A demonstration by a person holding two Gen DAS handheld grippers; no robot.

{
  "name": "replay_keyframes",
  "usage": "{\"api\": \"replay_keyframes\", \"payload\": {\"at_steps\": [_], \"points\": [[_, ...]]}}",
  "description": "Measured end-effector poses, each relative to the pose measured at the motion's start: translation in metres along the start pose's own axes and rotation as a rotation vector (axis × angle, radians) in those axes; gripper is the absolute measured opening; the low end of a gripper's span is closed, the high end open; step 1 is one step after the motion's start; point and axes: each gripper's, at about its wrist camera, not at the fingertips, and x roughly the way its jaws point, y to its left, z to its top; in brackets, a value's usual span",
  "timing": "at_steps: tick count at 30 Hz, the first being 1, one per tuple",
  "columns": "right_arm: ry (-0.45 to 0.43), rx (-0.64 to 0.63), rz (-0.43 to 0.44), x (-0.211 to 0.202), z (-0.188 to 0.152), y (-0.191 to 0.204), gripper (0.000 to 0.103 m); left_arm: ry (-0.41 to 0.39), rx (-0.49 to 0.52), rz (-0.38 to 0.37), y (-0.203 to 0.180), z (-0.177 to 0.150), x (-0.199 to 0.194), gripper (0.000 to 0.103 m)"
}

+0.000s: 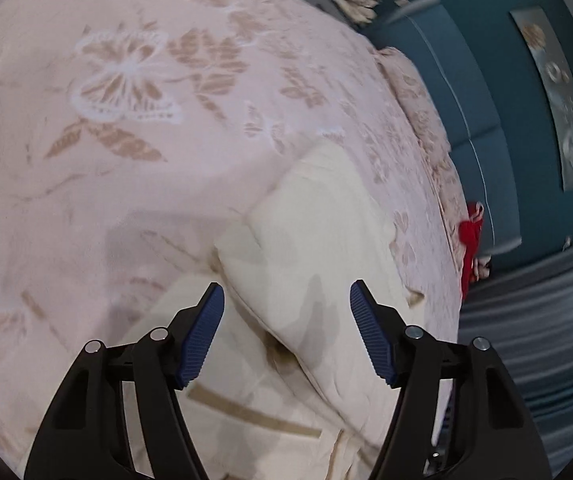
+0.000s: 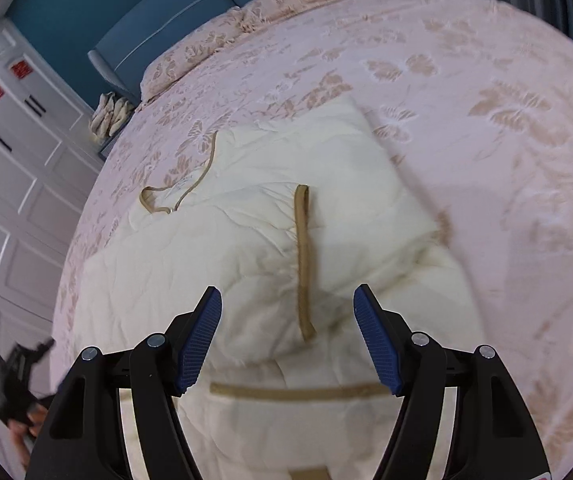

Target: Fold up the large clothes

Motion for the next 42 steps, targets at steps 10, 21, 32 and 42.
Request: {"api": "replay_keyframes", "payload": {"at_steps": [10, 21, 32, 42], "points": [[-0.083, -0.15, 0.103, -0.023, 0.04, 0.055, 0.004, 0.015, 0.008, 0.072, -0.009, 0.022, 0.019, 0.01], [-0.04, -0.271, -0.155, 0.031, 0.008, 0.028, 0.004, -0.069, 0.39, 0.343, -0.042, -0.037, 0.029, 0.008], [0.01, -0.238, -0.144, 0.062, -0.007, 0.007, 0.004, -0.077, 0.504, 0.414, -0.034, -0.049, 0.05, 0.012], [-0.199, -0.242, -0.118, -0.05, -0.017, 0.059, 0.021, -0.212, 0.703, 0.402, -0.109, -0.07, -0.031, 0.026]]}}
